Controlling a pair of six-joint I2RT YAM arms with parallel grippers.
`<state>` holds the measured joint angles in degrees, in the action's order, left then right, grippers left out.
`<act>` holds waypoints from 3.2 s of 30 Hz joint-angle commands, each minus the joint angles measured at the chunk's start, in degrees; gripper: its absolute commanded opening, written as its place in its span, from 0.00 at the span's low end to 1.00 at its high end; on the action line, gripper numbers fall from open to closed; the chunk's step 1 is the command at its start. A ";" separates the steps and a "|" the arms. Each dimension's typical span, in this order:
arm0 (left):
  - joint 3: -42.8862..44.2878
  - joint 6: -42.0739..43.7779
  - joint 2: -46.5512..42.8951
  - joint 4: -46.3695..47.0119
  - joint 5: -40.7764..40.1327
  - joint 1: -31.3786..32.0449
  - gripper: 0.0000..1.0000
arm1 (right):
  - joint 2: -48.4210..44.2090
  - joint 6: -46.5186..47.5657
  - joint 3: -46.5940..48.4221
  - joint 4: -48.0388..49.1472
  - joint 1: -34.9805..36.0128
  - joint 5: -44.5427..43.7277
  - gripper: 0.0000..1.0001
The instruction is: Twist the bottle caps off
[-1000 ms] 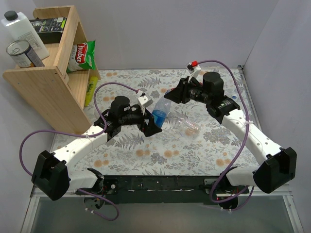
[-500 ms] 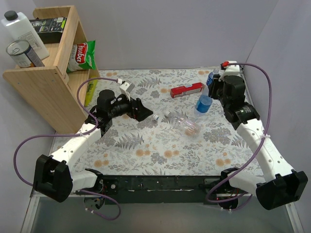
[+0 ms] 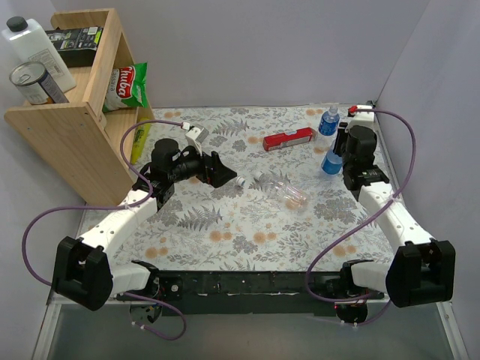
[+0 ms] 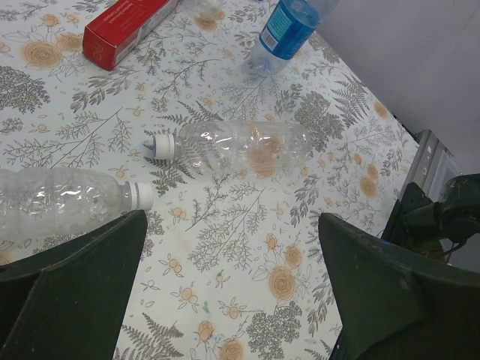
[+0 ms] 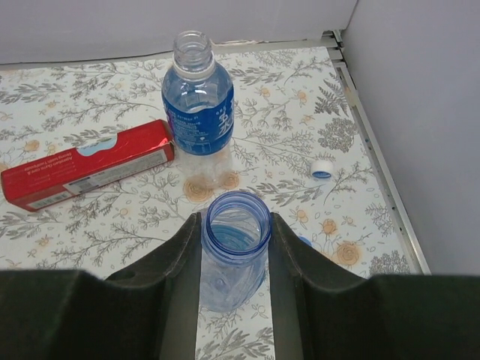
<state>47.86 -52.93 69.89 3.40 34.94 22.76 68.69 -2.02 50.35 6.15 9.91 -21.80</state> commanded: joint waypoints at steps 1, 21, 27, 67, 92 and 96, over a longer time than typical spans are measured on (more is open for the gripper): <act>1.28 0.28 -0.02 -0.23 -0.66 0.18 0.98 | 1.62 1.85 -0.16 10.28 -0.33 -1.22 0.01; 1.36 0.37 0.16 -0.41 -0.40 0.18 0.98 | 5.05 5.36 -3.24 11.08 -0.25 0.01 0.03; 1.45 0.63 -0.01 -0.59 -0.66 0.17 0.98 | 4.71 5.27 -2.18 9.41 -0.25 -0.26 0.48; 1.63 -3.50 -2.21 -3.05 -20.52 -0.18 0.98 | 19.27 13.54 25.93 -31.80 24.19 25.23 0.87; 2.07 -2.71 -2.48 -4.72 -20.00 -0.18 0.98 | 37.05 12.84 23.04 -32.69 24.28 21.98 0.51; 2.24 -2.80 -3.09 -4.72 -19.30 -0.18 0.98 | 30.74 9.33 20.94 -30.07 23.05 23.11 0.43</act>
<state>47.86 -56.38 69.32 -1.15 15.57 22.70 105.97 10.24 73.58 -26.28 34.13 0.93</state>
